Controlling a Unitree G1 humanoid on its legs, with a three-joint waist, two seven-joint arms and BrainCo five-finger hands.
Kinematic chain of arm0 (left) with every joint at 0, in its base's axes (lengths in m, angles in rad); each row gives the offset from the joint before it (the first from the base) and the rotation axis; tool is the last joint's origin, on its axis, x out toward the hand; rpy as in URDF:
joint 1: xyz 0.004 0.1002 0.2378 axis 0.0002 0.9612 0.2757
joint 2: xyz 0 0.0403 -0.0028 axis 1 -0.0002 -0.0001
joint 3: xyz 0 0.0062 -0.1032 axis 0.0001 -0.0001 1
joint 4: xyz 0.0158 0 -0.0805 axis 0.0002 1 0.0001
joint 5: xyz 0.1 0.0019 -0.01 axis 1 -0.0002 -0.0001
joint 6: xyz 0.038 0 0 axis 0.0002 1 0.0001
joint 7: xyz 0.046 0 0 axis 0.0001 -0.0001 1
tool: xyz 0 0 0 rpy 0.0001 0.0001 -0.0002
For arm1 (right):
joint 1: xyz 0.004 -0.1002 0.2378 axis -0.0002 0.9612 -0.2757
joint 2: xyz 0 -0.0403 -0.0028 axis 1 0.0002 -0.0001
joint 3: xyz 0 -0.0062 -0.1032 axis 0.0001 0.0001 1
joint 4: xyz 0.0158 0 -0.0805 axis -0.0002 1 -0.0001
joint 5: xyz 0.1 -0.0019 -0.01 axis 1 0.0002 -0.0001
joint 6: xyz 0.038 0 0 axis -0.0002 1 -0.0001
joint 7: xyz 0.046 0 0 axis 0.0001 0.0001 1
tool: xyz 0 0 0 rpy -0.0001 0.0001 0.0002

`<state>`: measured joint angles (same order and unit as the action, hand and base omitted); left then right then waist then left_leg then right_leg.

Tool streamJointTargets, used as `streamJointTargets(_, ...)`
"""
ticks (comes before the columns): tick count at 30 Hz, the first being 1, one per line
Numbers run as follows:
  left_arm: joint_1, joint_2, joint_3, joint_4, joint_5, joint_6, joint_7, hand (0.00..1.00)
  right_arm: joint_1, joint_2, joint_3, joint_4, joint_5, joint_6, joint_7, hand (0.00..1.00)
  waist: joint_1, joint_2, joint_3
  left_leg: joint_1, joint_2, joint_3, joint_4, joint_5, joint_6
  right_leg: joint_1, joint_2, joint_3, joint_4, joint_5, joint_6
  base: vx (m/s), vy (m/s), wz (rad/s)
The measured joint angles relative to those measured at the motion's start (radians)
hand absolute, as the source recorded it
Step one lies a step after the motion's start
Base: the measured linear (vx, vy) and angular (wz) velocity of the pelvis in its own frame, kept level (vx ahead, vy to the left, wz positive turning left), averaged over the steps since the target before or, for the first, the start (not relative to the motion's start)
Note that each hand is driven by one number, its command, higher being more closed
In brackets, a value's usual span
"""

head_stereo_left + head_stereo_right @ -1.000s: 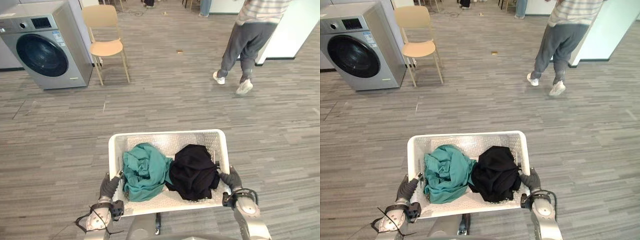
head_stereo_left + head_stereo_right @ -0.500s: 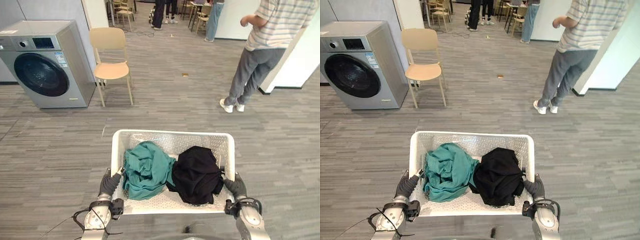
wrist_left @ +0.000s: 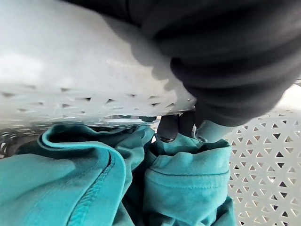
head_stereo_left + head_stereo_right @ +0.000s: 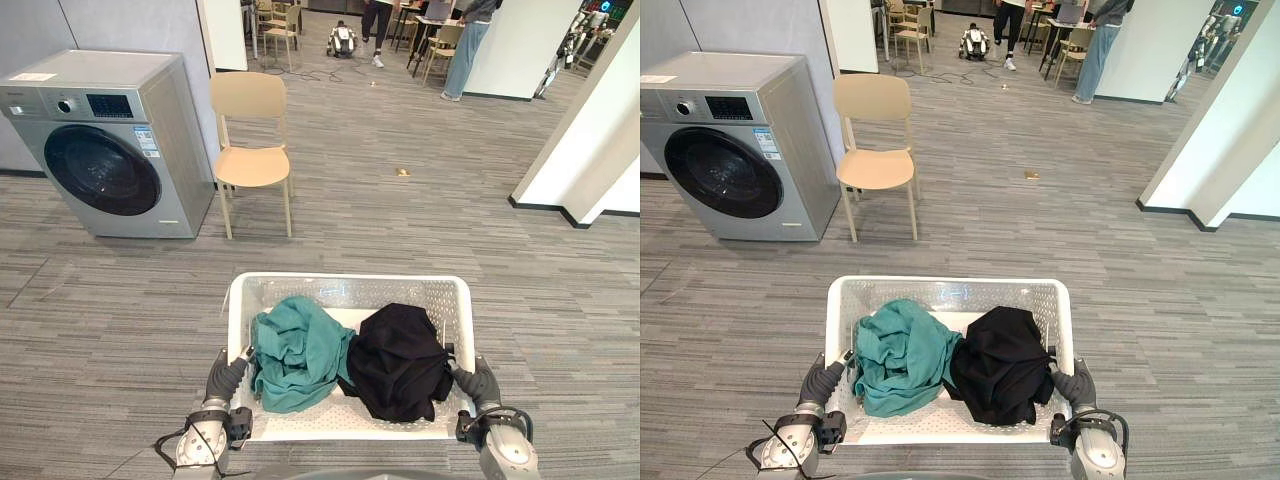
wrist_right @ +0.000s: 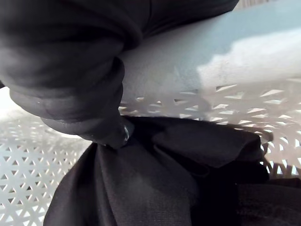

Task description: Pick up the laundry basket with both hands and put the clothes into the washing machine.

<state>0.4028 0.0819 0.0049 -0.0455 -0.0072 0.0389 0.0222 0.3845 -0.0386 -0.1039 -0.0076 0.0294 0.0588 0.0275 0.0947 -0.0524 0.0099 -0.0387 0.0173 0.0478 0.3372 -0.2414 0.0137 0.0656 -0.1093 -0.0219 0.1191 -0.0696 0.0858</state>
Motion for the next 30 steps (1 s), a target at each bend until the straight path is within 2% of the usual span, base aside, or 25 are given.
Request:
streamJointTargets(3,0.0,0.0,0.001,0.0,0.0,0.0,0.0,1.0,0.001,0.001,0.0,0.0,0.0,0.0,0.0,1.0,0.0,-0.003,0.0,0.002,0.002,0.008,-0.005,0.0,0.0,-0.005,0.0,0.001,-0.003,-0.001,0.001,0.0,0.0,-0.04)
streamJointTargets(7,-0.002,0.0,0.001,0.006,0.0,-0.001,0.0,1.0,0.003,0.002,-0.005,0.012,0.01,-0.009,0.001,1.0,-0.002,-0.02,-0.012,-0.028,0.016,0.02,-0.008,-0.004,-0.006,-0.019,-0.001,-0.008,-0.016,-0.01,-0.006,0.0,-0.008,-0.03)
streamJointTargets(10,-0.03,0.002,-0.002,0.088,0.0,-0.003,0.0,1.0,-0.026,-0.011,-0.009,0.115,0.036,-0.016,0.011,1.0,-0.014,-0.023,-0.016,-0.036,0.025,0.029,0.01,-0.006,-0.009,-0.015,0.003,-0.025,-0.039,-0.002,0.006,0.08,-0.038,0.06)
streamJointTargets(14,-0.042,0.004,0.0,0.161,-0.001,-0.003,0.005,1.0,-0.113,-0.035,-0.002,0.277,0.041,-0.014,0.016,1.0,-0.024,-0.003,-0.003,-0.057,0.045,0.074,0.061,-0.027,-0.025,-0.027,0.003,-0.029,-0.027,-0.014,0.004,0.07,-0.008,-0.06)
streamJointTargets(15,-0.053,0.001,-0.003,0.174,-0.005,-0.003,0.007,1.0,-0.137,-0.049,0.001,0.301,0.044,-0.014,0.016,1.0,-0.024,0.004,0.002,-0.07,0.041,0.073,0.076,-0.047,-0.02,-0.046,-0.002,-0.037,0.025,-0.04,0.008,0.02,0.036,0.27)
streamJointTargets(16,-0.062,-0.006,-0.003,0.174,-0.01,-0.003,0.007,1.0,-0.149,-0.056,-0.003,0.304,0.049,-0.016,0.016,1.0,-0.027,0.026,0.018,-0.09,0.028,0.056,0.089,-0.069,-0.002,-0.079,-0.018,-0.063,0.11,-0.08,0.026,0.01,0.042,0.42)
streamJointTargets(17,-0.066,-0.007,-0.002,0.174,-0.014,-0.003,0.009,1.0,-0.161,-0.059,-0.002,0.309,0.05,-0.018,0.016,1.0,-0.025,0.037,0.036,-0.088,0.005,0.04,0.086,-0.077,0.005,-0.12,-0.047,-0.094,0.217,-0.109,0.036,-0.02,0.075,0.6)
streamJointTargets(19,-0.069,-0.001,-0.003,0.172,-0.021,-0.003,0.017,1.0,-0.164,-0.057,0.0,0.31,0.05,-0.021,0.016,1.0,-0.027,0.054,0.069,-0.052,-0.051,0.006,0.061,-0.075,0.022,-0.238,-0.127,-0.144,0.534,-0.113,0.009,0.04,0.101,0.73)
streamJointTargets(20,-0.068,0.014,-0.003,0.172,-0.021,-0.001,0.018,1.0,-0.149,-0.045,0.0,0.311,0.059,-0.023,0.016,1.0,-0.03,0.049,0.087,0.001,-0.092,-0.03,0.044,-0.071,0.057,-0.293,-0.18,-0.135,0.72,-0.058,-0.044,0.19,0.088,0.99)
streamJointTargets(21,-0.066,0.028,-0.005,0.172,-0.021,0.001,0.018,1.0,-0.141,-0.037,-0.001,0.323,0.062,-0.026,0.016,1.0,-0.036,0.067,0.103,0.028,-0.098,-0.054,0.05,-0.077,0.08,-0.331,-0.193,-0.119,0.833,-0.021,-0.042,0.22,0.057,0.89)
streamJointTargets(22,-0.062,0.036,-0.003,0.172,-0.021,0.001,0.018,1.0,-0.142,-0.034,0.0,0.337,0.064,-0.031,0.016,1.0,-0.034,0.076,0.108,0.043,-0.098,-0.071,0.051,-0.084,0.091,-0.355,-0.188,-0.108,0.888,-0.035,-0.031,0.32,-0.008,0.88)
streamJointTargets(23,-0.059,0.055,-0.005,0.171,-0.02,0.001,0.019,1.0,-0.14,-0.017,0.006,0.346,0.064,-0.031,0.016,1.0,-0.036,0.078,0.111,0.075,-0.094,-0.114,0.033,-0.098,0.108,-0.409,-0.168,-0.129,0.936,-0.085,-0.033,0.25,-0.035,0.69)
streamJointTargets(24,-0.059,0.062,-0.004,0.171,-0.021,0.0,0.021,1.0,-0.139,-0.011,0.009,0.344,0.064,-0.031,0.016,1.0,-0.038,0.084,0.11,0.089,-0.093,-0.131,0.013,-0.099,0.109,-0.434,-0.159,-0.143,0.919,-0.105,-0.036,0.32,-0.07,0.8)
streamJointTargets(25,-0.059,0.064,-0.002,0.169,-0.021,0.0,0.022,1.0,-0.14,-0.008,0.011,0.343,0.064,-0.031,0.016,1.0,-0.043,0.086,0.115,0.117,-0.083,-0.159,-0.019,-0.099,0.109,-0.471,-0.13,-0.153,0.832,-0.124,-0.024,0.38,-0.135,0.8)
streamJointTargets(26,-0.059,0.065,-0.008,0.168,-0.021,0.0,0.02,1.0,-0.139,-0.006,0.009,0.342,0.066,-0.031,0.016,1.0,-0.059,0.089,0.129,0.16,-0.066,-0.198,-0.056,-0.104,0.103,-0.491,-0.092,-0.178,0.651,-0.123,-0.011,0.33,-0.123,0.78)
streamJointTargets(27,-0.06,0.066,-0.013,0.169,-0.021,0.0,0.02,1.0,-0.138,-0.008,0.005,0.341,0.07,-0.03,0.016,1.0,-0.061,0.09,0.135,0.18,-0.057,-0.212,-0.072,-0.108,0.096,-0.489,-0.075,-0.19,0.533,-0.106,0.001,0.37,-0.162,0.66)
streamJointTargets(28,-0.06,0.071,-0.018,0.168,-0.021,0.0,0.019,1.0,-0.131,-0.007,0.005,0.338,0.072,-0.029,0.016,1.0,-0.059,0.083,0.133,0.196,-0.048,-0.222,-0.095,-0.112,0.079,-0.482,-0.055,-0.208,0.343,-0.051,0.012,0.23,-0.122,0.35)
streamJointTargets(29,-0.061,0.077,-0.025,0.167,-0.021,-0.001,0.019,1.0,-0.127,-0.006,0.006,0.332,0.073,-0.029,0.015,1.0,-0.058,0.074,0.131,0.209,-0.047,-0.232,-0.106,-0.12,0.067,-0.476,-0.045,-0.211,0.225,-0.008,0.022,0.43,-0.241,0.46)
streamJointTargets(30,-0.063,0.081,-0.037,0.168,-0.021,0.0,0.018,1.0,-0.119,-0.005,0.005,0.329,0.075,-0.029,0.015,1.0,-0.064,0.055,0.13,0.246,-0.042,-0.256,-0.122,-0.144,0.052,-0.479,-0.025,-0.172,0.112,0.067,0.014,0.64,-0.363,0.64)
